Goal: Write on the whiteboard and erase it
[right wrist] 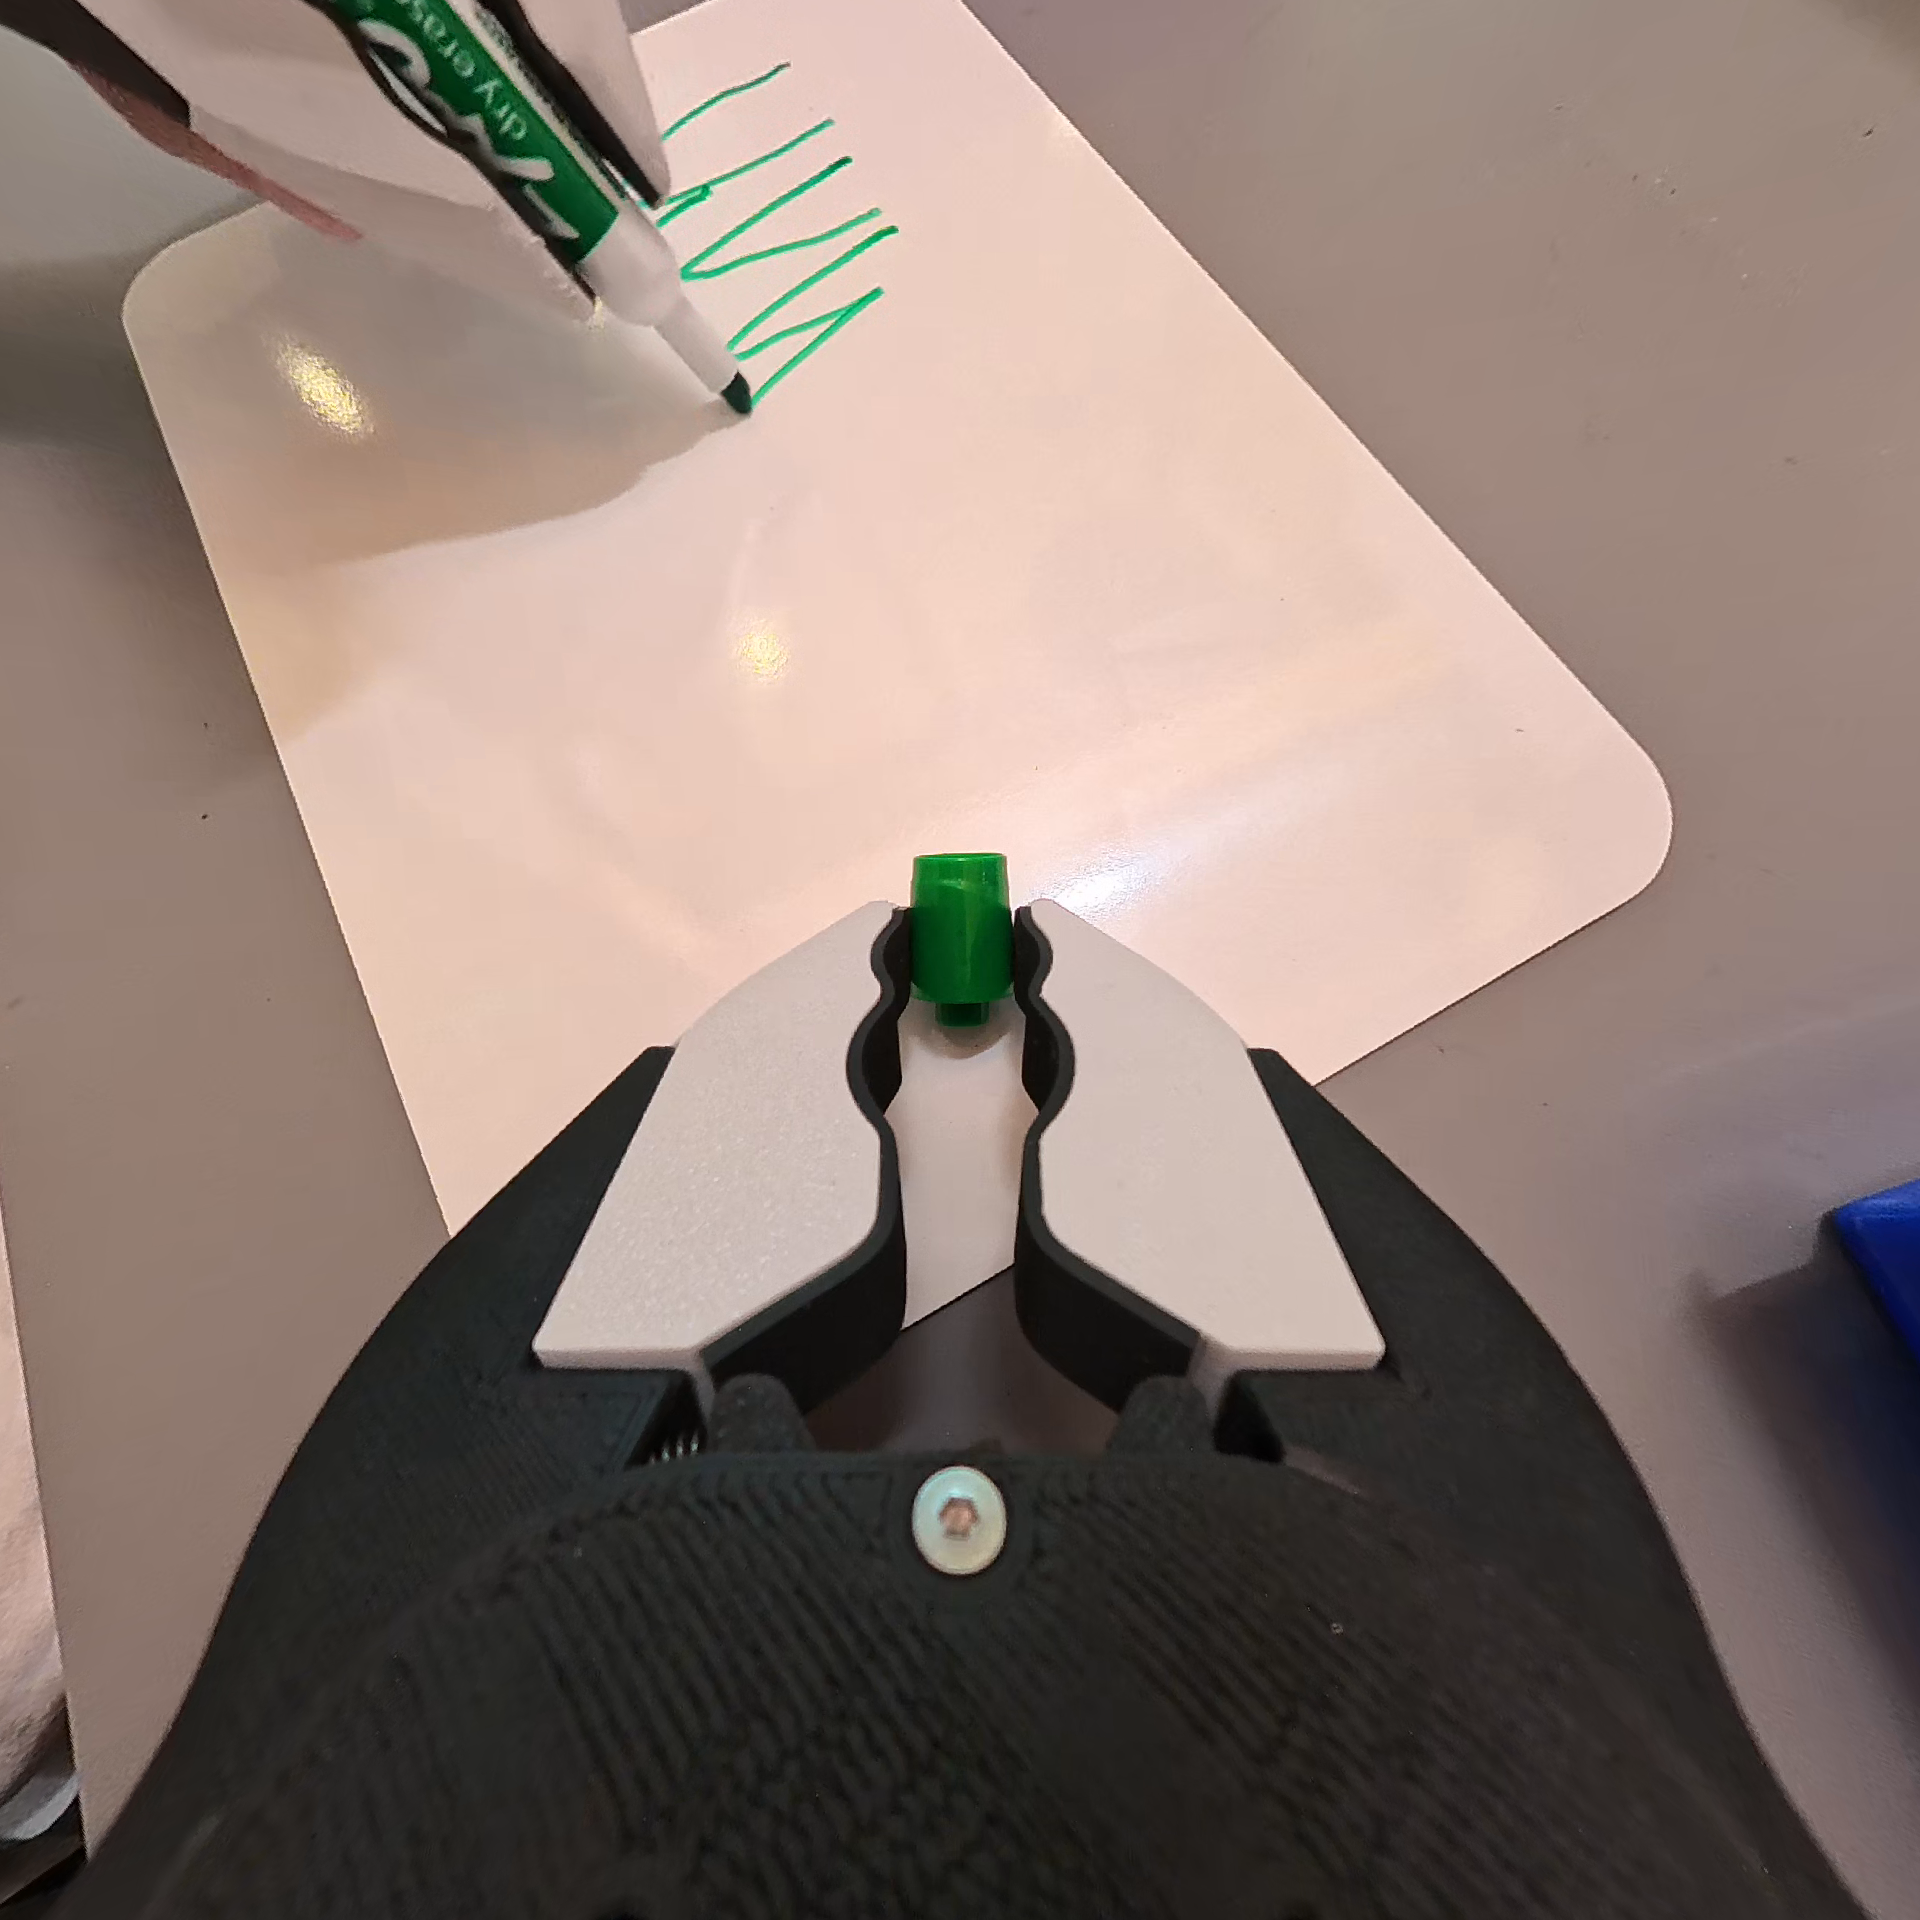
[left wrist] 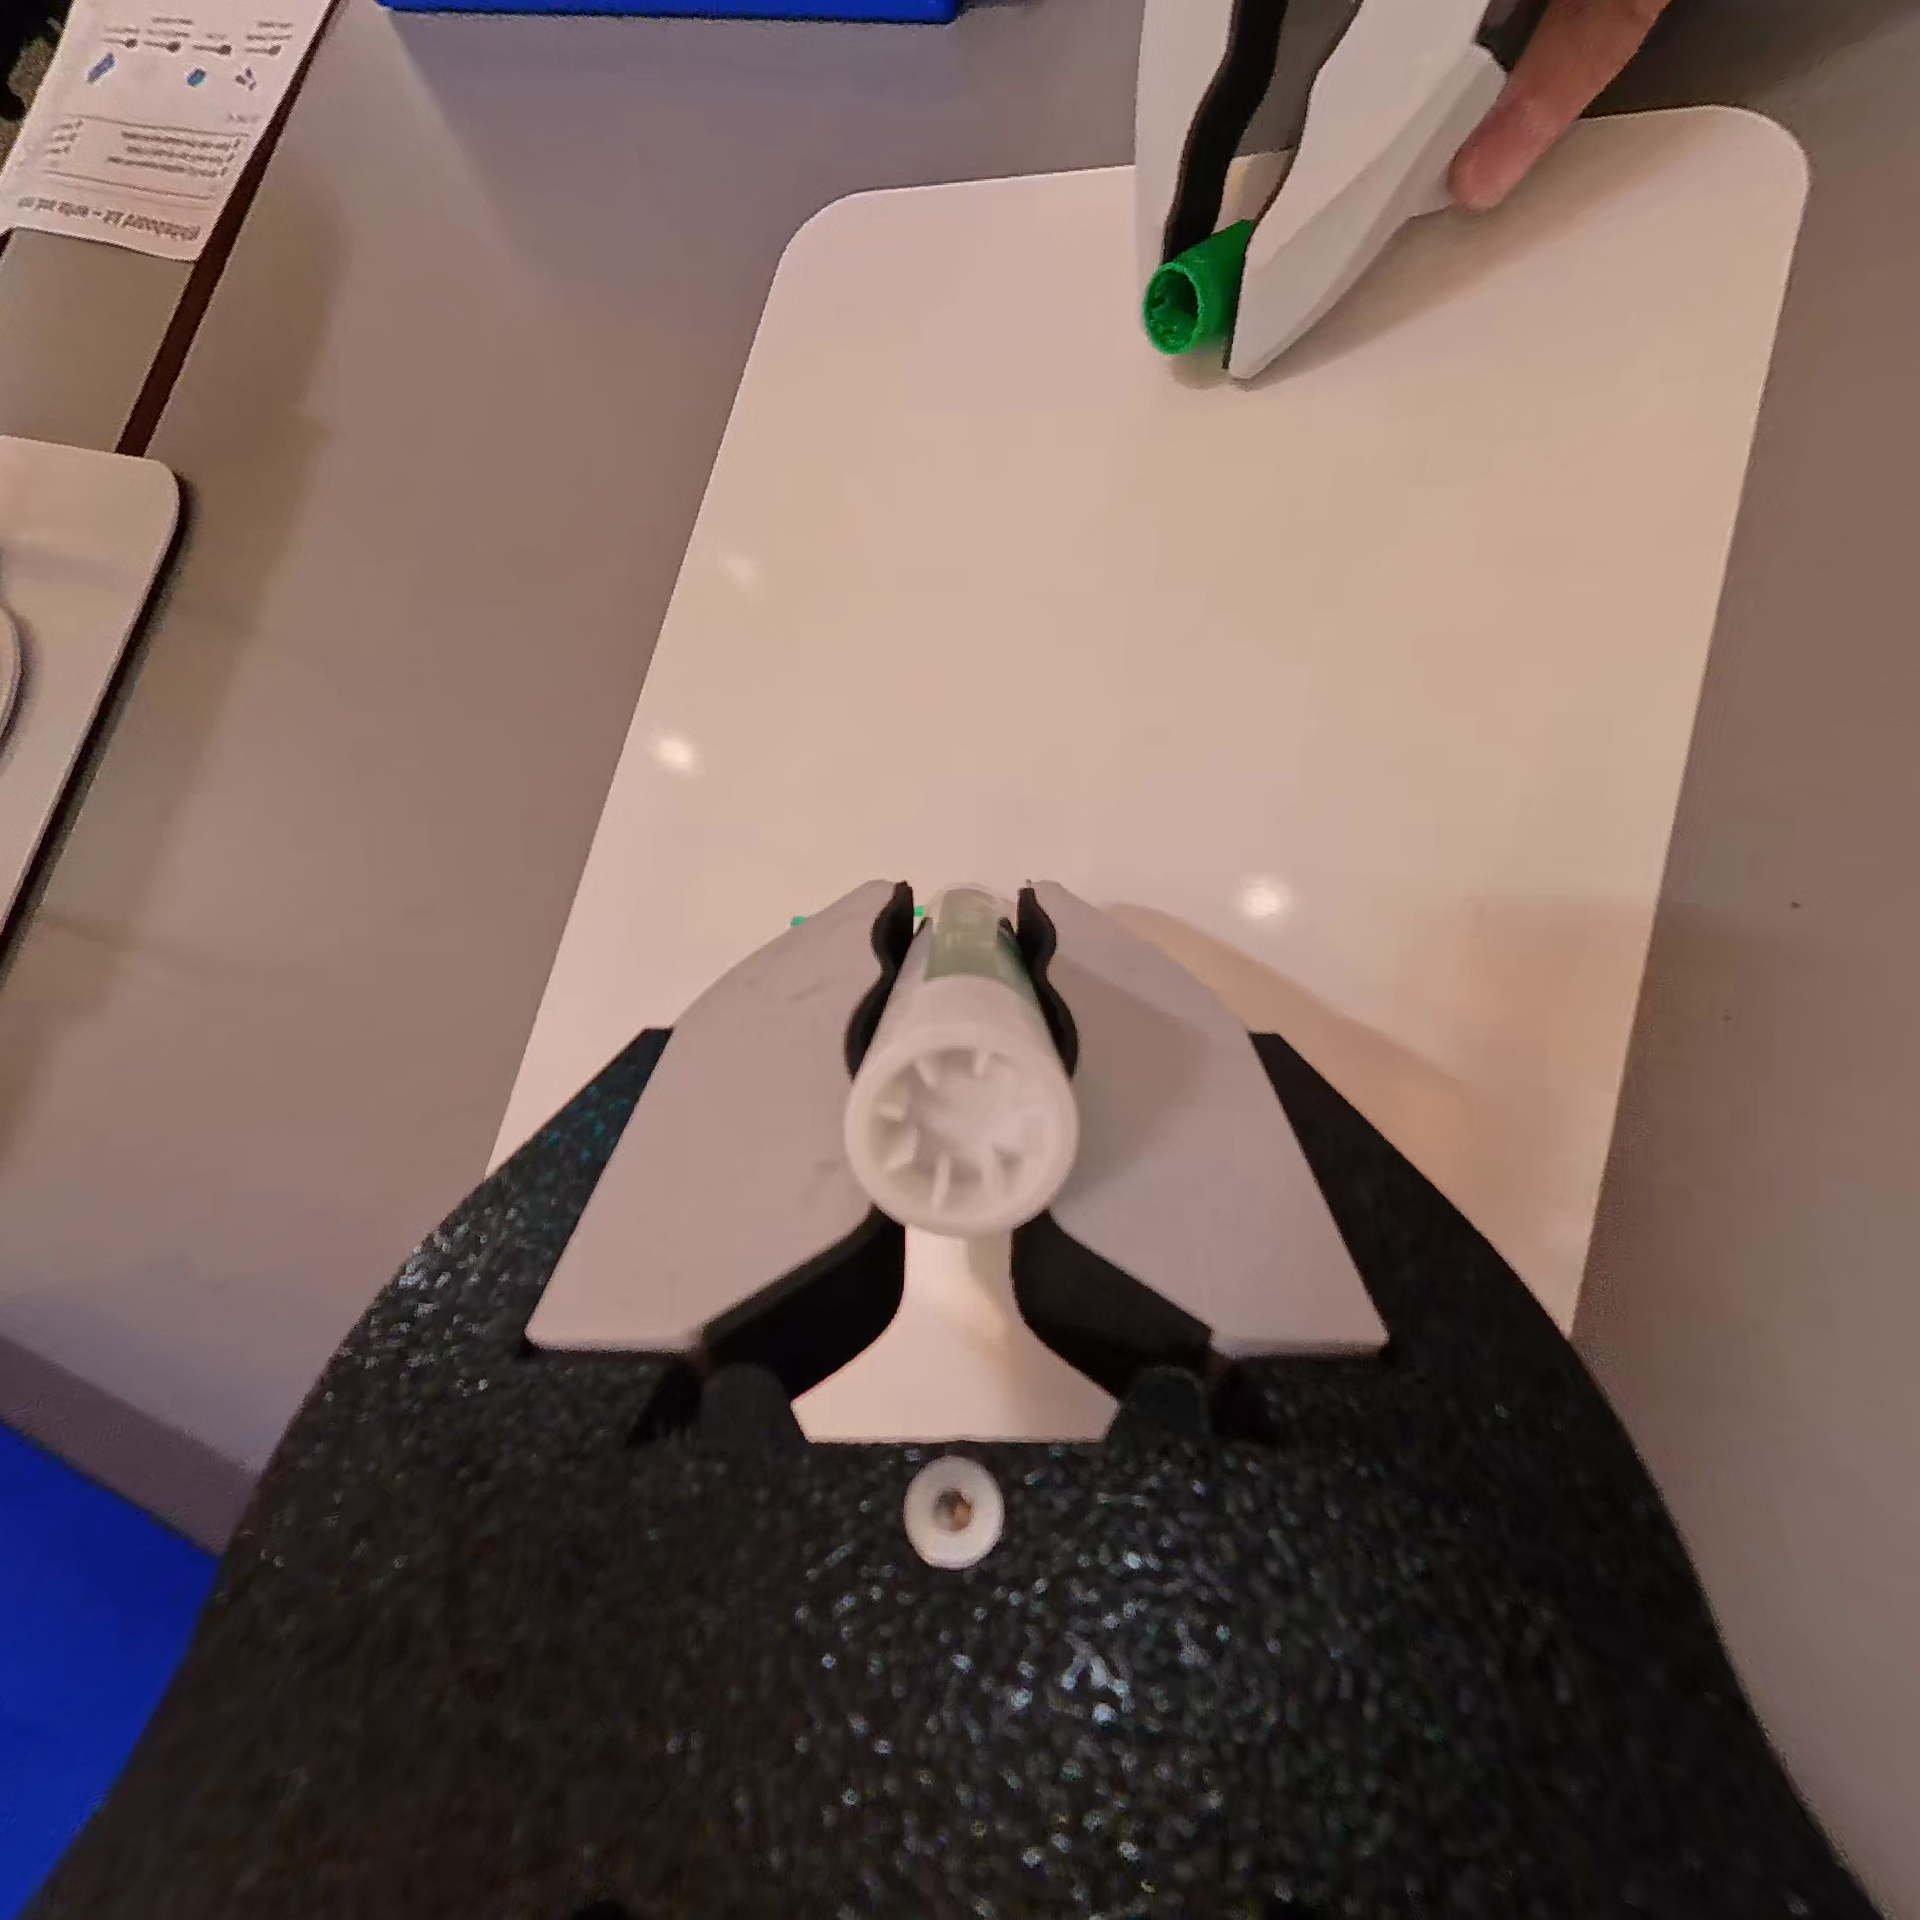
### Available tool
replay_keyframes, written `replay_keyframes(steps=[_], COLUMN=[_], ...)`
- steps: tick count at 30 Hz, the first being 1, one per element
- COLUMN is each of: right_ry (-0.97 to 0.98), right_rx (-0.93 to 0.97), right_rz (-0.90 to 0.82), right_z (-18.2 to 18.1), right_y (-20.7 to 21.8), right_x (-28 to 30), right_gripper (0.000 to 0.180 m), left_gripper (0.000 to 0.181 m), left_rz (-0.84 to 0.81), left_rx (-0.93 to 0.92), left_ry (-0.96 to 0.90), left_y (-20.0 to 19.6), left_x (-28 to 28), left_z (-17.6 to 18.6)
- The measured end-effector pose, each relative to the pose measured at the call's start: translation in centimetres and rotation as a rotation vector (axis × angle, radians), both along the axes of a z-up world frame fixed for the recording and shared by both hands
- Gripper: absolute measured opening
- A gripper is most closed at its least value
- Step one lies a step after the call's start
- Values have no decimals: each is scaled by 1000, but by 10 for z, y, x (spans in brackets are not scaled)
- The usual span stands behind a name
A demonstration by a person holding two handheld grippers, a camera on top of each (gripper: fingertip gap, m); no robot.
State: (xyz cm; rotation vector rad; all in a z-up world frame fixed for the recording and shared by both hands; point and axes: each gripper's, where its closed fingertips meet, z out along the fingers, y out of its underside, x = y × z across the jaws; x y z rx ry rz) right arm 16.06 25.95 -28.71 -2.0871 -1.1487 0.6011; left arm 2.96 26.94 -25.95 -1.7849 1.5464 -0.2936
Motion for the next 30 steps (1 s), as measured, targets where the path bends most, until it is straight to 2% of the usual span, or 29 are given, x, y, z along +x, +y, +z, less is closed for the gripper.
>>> replay_keyframes(steps=[5,15,18,23,30], right_ry=[0,0,0,0,0], right_rx=[0,0,0,0,0], right_rz=[0,0,1,1,3], right_z=[0,0,0,0,0], right_y=[0,0,0,0,0], right_x=[0,0,0,0,0], right_gripper=[19,19,19,19,19], left_gripper=[19,19,19,19,19], left_rz=[5,45,41,93,107], left_rx=[7,3,-9,-16,-37], left_ry=[-6,-11,-22,-237,-209], left_y=[5,49,49,50,44], left_x=[1,4,3,-1,-1], left_z=[0,0,0,36,30])
